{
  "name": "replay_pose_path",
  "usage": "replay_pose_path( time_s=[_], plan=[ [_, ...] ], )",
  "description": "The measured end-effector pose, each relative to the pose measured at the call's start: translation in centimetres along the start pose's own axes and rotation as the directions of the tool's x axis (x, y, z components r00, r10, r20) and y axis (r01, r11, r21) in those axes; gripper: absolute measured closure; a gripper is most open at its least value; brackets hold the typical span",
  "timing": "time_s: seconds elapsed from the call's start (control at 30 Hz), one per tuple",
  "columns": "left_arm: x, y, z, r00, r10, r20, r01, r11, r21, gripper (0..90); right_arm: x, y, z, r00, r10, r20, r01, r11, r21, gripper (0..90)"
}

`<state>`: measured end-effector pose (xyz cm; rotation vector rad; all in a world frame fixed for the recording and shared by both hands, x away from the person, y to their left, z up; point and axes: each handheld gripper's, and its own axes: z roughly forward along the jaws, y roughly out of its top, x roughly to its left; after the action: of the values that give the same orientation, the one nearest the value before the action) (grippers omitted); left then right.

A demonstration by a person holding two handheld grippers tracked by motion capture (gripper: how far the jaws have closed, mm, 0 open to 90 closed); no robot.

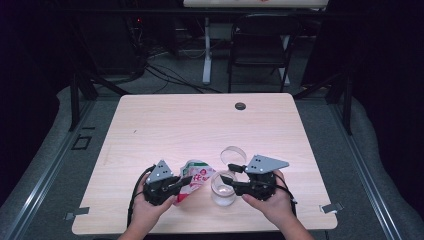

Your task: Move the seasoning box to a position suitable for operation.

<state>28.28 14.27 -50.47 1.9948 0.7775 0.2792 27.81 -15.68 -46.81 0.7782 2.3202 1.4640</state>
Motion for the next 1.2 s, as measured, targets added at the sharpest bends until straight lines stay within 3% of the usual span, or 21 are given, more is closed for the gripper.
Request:
replay_pose_path(
  time_s=[0.17,0.33,0.67,0.87,1.07,1.2],
  plan=[
    [0.3,-0.2,-0.4,0.9995,-0.031,0.004,0.031,0.9995,-0.007,86.2,0.0,0.1,1.9,0.9998,-0.02,-0.008,0.02,0.999,0.035,57.1],
    [0.4,-0.3,-0.8,0.9994,-0.034,0.002,0.034,0.9993,-0.012,85.8,0.0,0.6,3.3,0.9995,-0.019,-0.024,0.021,0.999,0.049,57.4],
    [0.4,-0.5,-1.0,0.9992,-0.039,0.008,0.039,0.9991,-0.019,85.9,0.4,2.1,6.3,0.9969,-0.065,-0.044,0.068,0.995,0.072,56.2],
    [0.5,-0.5,-1.1,0.9992,-0.04,0.01,0.04,0.999,-0.022,86.4,1.0,2.3,7.4,0.9943,-0.081,-0.07,0.088,0.991,0.105,61.8],
    [0.5,-0.5,-1.1,0.9991,-0.041,0.01,0.042,0.9989,-0.02,86.6,0.7,2.3,7.7,0.9938,-0.067,-0.089,0.077,0.989,0.125,70.0],
    [0.4,-0.5,-1.0,0.9991,-0.04,0.012,0.041,0.999,-0.019,86.6,0.7,2.3,7.7,0.9916,-0.083,-0.099,0.098,0.983,0.157,77.7]
  ],
)
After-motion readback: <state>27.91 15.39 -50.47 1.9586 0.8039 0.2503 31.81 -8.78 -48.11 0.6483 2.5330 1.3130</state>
